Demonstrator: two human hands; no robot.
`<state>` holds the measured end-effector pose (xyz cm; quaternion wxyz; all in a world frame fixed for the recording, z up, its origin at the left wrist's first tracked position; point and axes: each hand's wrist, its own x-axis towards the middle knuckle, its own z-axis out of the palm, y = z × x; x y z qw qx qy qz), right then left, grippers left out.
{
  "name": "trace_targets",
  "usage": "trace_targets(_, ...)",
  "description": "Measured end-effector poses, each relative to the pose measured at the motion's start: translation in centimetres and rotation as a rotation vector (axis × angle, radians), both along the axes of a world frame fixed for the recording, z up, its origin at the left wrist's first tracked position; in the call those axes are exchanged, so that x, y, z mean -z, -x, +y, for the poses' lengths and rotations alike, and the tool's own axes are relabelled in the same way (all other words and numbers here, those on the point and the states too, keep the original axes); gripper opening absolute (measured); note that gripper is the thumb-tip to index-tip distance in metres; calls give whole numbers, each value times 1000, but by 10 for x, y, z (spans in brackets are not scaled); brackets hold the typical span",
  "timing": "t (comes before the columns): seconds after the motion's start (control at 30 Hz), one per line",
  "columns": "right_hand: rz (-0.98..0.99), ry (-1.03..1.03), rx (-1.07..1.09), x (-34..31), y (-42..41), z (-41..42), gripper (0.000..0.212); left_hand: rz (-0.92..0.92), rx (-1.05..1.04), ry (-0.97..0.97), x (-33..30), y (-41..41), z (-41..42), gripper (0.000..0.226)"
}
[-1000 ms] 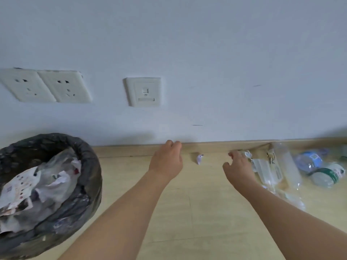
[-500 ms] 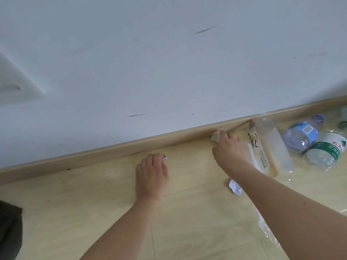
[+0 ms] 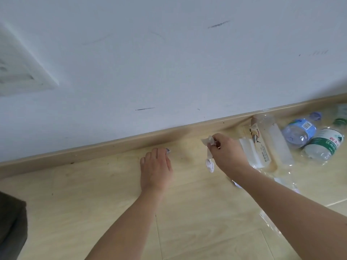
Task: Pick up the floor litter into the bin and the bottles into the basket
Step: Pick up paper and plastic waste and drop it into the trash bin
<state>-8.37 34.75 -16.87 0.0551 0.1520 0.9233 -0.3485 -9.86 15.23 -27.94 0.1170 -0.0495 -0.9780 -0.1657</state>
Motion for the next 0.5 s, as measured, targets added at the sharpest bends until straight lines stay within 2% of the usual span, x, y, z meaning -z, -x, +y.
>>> trace_targets(0.17, -41, 182, 160, -34, -43, -14, 22, -198, 67, -197, -9, -18, -12, 23)
trace_targets(0.23, -57, 236, 175, -54, -55, -32, 22, -384, 10, -413, -25, -43, -28, 28)
trace_targets(0.3, -85, 281, 182, -78, -62, -58, 19, -535, -154, -657, -50, -70, -49, 20)
trace_targets(0.37, -134, 338, 169, -103, -64, -93, 19, -502, -284, -744, -91, -90, -76, 17)
trace_targets(0.5, -125, 457, 85, -164, -53, -176, 18, -303, -256, -718, -199, -91, -143, 16)
